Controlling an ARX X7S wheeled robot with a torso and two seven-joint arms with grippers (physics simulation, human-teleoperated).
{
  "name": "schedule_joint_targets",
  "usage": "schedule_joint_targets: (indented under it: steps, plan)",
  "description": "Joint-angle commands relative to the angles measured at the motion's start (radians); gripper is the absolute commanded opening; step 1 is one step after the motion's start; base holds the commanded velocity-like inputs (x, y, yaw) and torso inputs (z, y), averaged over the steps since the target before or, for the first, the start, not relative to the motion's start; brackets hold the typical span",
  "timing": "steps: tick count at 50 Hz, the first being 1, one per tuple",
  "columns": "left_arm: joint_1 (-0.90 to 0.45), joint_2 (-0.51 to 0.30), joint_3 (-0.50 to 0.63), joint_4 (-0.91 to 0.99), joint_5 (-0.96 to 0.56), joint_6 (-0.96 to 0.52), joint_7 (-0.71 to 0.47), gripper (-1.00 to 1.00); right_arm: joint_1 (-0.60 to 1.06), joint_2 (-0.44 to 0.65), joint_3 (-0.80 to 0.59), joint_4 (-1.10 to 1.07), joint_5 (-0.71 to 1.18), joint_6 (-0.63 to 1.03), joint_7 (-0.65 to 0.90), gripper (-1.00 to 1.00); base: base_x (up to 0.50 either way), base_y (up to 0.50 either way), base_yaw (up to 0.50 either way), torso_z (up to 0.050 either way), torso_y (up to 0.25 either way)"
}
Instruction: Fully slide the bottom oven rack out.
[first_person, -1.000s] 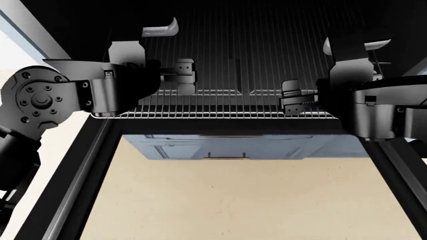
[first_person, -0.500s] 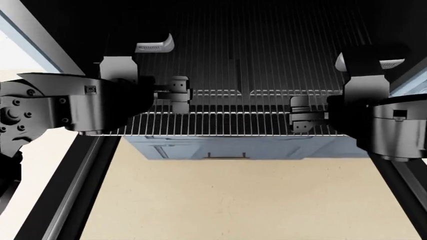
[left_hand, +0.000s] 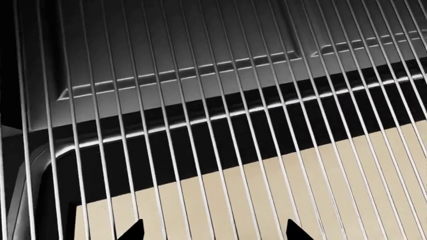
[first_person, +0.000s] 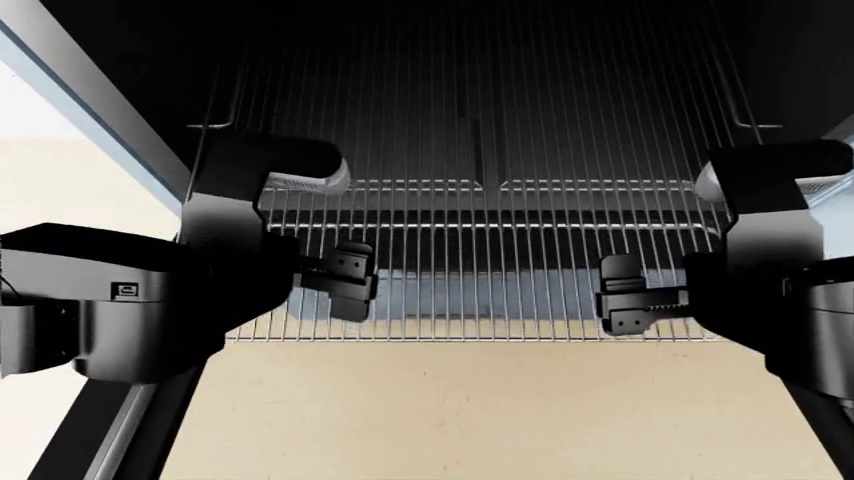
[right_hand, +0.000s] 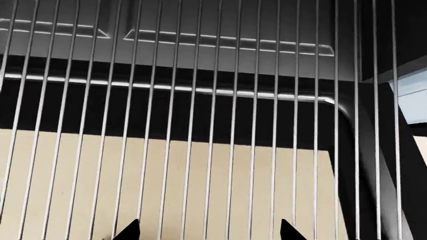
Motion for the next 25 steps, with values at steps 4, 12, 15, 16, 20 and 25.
schedule_joint_targets:
  steps: [4,12,15,16,20,25]
  plan:
    - [0.234,-0.091,0.145,0.011,-0.199,-0.010,-0.125,1.00,-0.016,0.111,0.027,-0.135,0.088,-0.031,0.024,1.00,-0.01,0.00,0.00,0.000,-0.011]
    - [0.276,-0.124,0.145,0.078,-0.222,0.022,-0.146,1.00,0.025,0.152,0.054,-0.177,0.144,-0.023,0.044,1.00,0.00,0.00,0.00,0.000,-0.011]
    - [0.292,-0.137,0.146,0.098,-0.224,0.031,-0.150,1.00,0.038,0.161,0.061,-0.185,0.159,-0.021,0.050,1.00,0.00,0.00,0.00,0.000,-0.011]
    - [0.296,-0.140,0.146,0.102,-0.225,0.034,-0.151,1.00,0.038,0.164,0.062,-0.189,0.160,-0.021,0.051,1.00,-0.01,0.00,0.00,0.000,-0.012]
    - [0.310,-0.159,0.149,0.126,-0.236,0.042,-0.162,1.00,0.038,0.180,0.065,-0.207,0.173,-0.022,0.054,1.00,0.00,0.00,0.00,0.000,-0.012]
    - [0.318,-0.183,0.157,0.161,-0.264,0.049,-0.191,1.00,0.065,0.197,0.077,-0.233,0.218,-0.019,0.076,1.00,0.00,0.00,0.00,0.000,-0.011]
